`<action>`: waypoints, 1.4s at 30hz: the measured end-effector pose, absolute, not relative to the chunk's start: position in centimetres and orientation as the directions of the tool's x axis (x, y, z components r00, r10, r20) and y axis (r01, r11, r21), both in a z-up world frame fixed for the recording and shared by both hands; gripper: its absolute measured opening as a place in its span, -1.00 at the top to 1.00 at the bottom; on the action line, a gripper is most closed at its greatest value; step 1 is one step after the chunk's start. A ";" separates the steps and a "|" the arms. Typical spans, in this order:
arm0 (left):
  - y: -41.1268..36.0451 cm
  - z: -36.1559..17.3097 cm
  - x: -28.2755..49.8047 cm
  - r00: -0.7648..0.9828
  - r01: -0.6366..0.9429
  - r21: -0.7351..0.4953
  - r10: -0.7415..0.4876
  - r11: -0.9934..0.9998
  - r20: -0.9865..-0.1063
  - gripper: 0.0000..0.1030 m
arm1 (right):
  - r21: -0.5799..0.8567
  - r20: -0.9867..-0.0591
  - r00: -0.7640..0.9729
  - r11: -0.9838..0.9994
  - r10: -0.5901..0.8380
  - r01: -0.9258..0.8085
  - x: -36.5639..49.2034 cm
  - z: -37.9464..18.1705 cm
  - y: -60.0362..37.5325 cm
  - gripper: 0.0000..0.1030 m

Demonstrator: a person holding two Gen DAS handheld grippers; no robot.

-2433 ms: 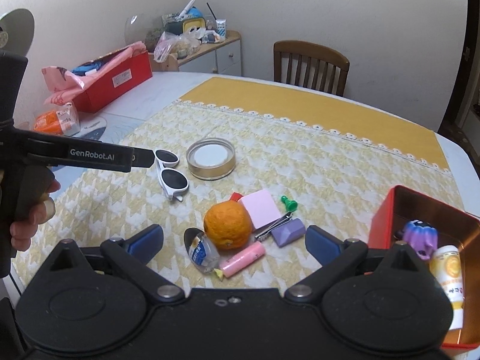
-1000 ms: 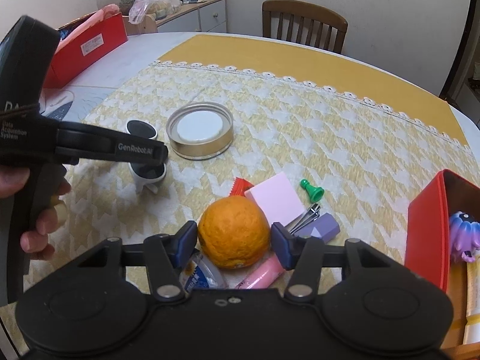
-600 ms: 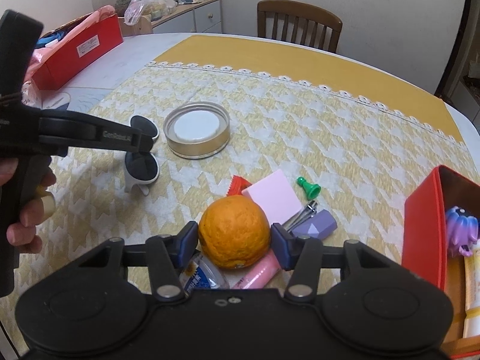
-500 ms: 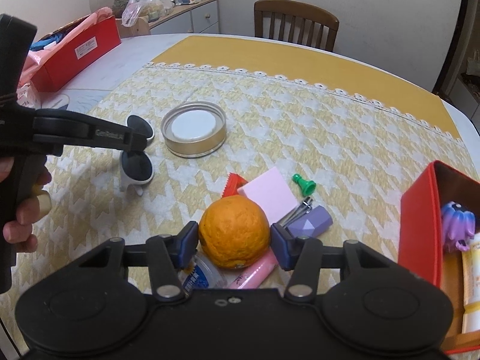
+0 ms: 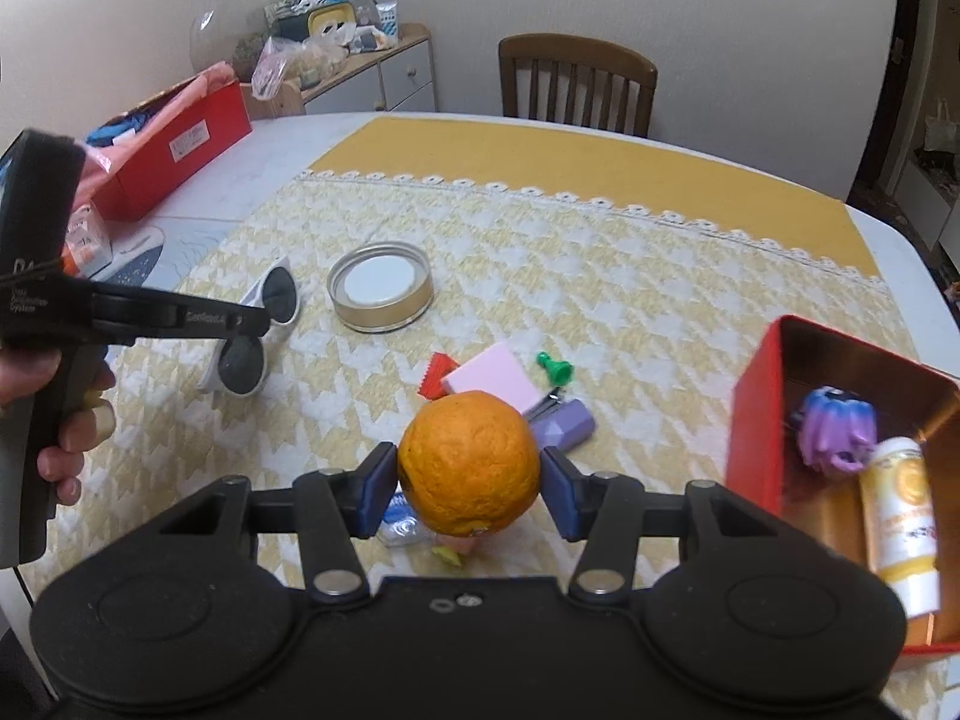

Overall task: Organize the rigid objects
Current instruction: 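Carry the sunglasses with the left tool while the right tool carries the orange into the red tin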

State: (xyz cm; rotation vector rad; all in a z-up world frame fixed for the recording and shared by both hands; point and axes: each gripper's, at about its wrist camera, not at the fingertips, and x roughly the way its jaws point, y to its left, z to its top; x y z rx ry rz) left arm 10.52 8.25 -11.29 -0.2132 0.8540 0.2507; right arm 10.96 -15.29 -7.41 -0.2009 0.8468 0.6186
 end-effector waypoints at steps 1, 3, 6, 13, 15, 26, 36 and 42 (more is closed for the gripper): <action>8.1 -10.9 10.3 0.634 -0.300 -0.093 0.126 0.949 -0.763 0.89 | 0.078 -0.746 0.504 0.809 0.435 -0.583 10.8 -7.1 -15.8 0.02; 7.6 -10.2 9.8 0.644 -0.287 -0.103 0.112 0.952 -0.756 0.89 | 0.084 -0.736 0.512 0.811 0.443 -0.580 10.6 -6.4 -16.7 0.02; 6.4 -8.8 9.1 0.659 -0.255 -0.109 0.090 0.961 -0.746 0.89 | 0.094 -0.724 0.524 0.816 0.449 -0.570 10.4 -5.5 -18.2 0.02; 2.1 -6.3 9.0 0.683 -0.164 -0.129 0.018 0.978 -0.730 0.89 | 0.101 -0.702 0.560 0.840 0.440 -0.533 10.4 -3.9 -22.2 0.02; 0.6 -5.9 9.2 0.685 -0.132 -0.136 -0.008 0.982 -0.728 0.89 | 0.099 -0.701 0.570 0.851 0.428 -0.516 10.6 -3.7 -23.5 0.02; -9.5 -4.8 11.7 0.675 0.073 -0.150 -0.160 0.986 -0.720 0.89 | 0.068 -0.709 0.629 0.918 0.320 -0.392 12.4 -3.7 -31.1 0.02; -18.3 -5.5 14.6 0.620 0.235 -0.156 -0.272 0.959 -0.736 0.89 | 0.012 -0.738 0.636 0.947 0.224 -0.320 15.1 -5.6 -35.7 0.02; -21.4 -7.1 16.4 0.573 0.249 -0.167 -0.285 0.954 -0.769 0.89 | -0.025 -0.755 0.628 0.948 0.189 -0.316 16.6 -6.9 -36.9 0.02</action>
